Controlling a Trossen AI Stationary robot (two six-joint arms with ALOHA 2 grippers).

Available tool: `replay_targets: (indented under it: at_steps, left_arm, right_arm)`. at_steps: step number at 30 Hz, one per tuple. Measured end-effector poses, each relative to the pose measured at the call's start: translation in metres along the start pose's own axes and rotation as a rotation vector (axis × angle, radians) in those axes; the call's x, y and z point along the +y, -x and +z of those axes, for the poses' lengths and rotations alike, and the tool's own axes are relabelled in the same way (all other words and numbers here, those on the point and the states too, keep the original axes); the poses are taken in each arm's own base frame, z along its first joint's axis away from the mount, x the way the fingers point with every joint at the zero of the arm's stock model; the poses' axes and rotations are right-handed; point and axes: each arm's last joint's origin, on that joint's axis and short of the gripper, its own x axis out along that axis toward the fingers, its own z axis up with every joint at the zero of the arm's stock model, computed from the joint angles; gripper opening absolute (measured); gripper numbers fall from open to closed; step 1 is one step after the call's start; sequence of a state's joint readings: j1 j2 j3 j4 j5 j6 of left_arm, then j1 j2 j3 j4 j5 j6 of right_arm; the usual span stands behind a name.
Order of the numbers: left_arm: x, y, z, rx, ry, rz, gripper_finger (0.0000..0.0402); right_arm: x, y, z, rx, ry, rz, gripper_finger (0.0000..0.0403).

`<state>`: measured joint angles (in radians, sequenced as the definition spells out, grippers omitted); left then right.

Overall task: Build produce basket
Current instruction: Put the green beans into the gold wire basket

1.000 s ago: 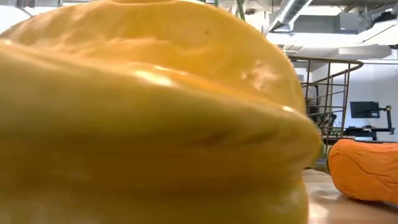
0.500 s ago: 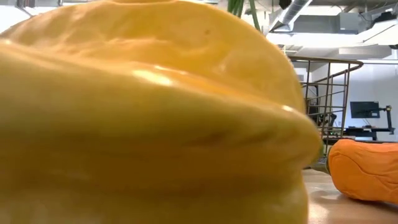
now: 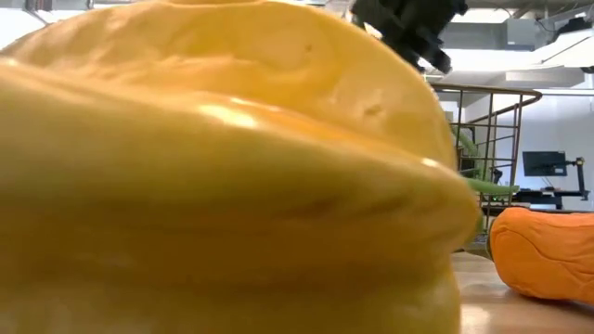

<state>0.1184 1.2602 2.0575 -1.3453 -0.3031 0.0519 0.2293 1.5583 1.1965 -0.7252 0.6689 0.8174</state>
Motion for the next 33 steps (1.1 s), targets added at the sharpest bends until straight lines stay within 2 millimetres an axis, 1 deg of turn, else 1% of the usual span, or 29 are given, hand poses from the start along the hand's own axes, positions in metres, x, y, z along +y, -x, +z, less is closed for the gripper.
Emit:
replay_targets:
  at_steps: [2,5,12,17,19,21,26,30,33]
  left_arm:
    - [0.0,0.0,0.0,0.001,0.006,0.0,0.0112]
    - [0.0,0.0,0.0,0.005,0.01,0.0,0.0112]
    - [0.0,0.0,0.0,0.005,0.011,0.005,0.0112]
    - [0.001,0.0,-0.001,0.009,0.009,0.028,0.0112]
    - [0.001,0.0,-0.001,0.01,0.009,0.028,0.0112]
    - [0.001,0.0,-0.001,0.011,0.01,0.028,0.0112]
    - [0.001,0.0,-0.001,0.012,0.015,0.028,0.0112]
    - [0.001,0.0,-0.001,0.013,0.02,0.03,0.0112]
    - [0.001,0.0,-0.001,0.013,0.026,0.03,0.0112]
  right_arm:
    - [-0.003,-0.003,-0.007,0.078,0.036,-0.025,0.0008]
    - [-0.003,-0.008,-0.013,0.142,0.062,-0.037,0.0008]
    - [-0.002,-0.008,-0.015,0.193,0.125,0.003,0.0008]
    - [-0.008,-0.012,-0.013,0.237,0.162,-0.001,0.0008]
    - [-0.009,-0.023,-0.013,0.271,0.172,-0.009,0.0008]
    - [-0.01,-0.036,-0.019,0.338,0.205,-0.019,0.0008]
    - [0.001,-0.066,-0.025,0.4,0.233,0.043,0.0007]
    - [0.01,-0.076,-0.026,0.388,0.25,0.11,0.0007]
    - [0.01,-0.081,-0.028,0.422,0.271,0.136,0.0007]
